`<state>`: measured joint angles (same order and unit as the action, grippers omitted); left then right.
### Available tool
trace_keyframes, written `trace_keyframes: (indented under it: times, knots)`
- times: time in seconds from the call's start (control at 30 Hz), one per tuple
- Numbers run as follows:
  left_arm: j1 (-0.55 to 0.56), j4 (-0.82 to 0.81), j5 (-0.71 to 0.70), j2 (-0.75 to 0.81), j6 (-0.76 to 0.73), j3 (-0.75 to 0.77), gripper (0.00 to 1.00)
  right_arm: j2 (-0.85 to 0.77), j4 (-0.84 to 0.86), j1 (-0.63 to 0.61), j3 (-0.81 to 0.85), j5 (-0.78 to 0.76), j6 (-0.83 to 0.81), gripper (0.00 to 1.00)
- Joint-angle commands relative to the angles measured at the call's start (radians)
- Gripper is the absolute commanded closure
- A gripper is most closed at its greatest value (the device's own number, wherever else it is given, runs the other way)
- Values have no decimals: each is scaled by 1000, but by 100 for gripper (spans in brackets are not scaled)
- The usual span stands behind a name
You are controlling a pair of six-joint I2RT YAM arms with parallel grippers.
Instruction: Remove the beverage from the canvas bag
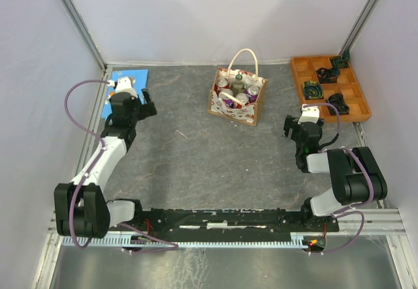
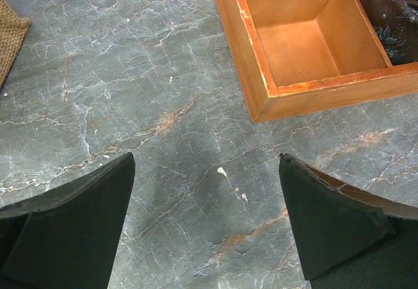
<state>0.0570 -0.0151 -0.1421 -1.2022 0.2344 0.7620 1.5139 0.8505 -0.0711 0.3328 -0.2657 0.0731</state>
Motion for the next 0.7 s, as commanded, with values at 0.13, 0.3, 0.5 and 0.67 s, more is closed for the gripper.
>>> trace_keyframes:
  times: [0.13, 0.3, 0.5, 0.67]
  knots:
    - [196, -16, 133, -180, -117, 333, 1, 0, 23, 0, 31, 6, -14, 1]
    - [315, 118, 157, -417, -125, 638, 1, 0, 23, -1, 31, 6, -14, 1]
    - [423, 200, 200, -623, -232, 941, 1, -1, 22, -1, 31, 6, -16, 1]
    - [476, 237, 269, -741, -228, 1126, 17, -1, 22, 0, 31, 7, -15, 1]
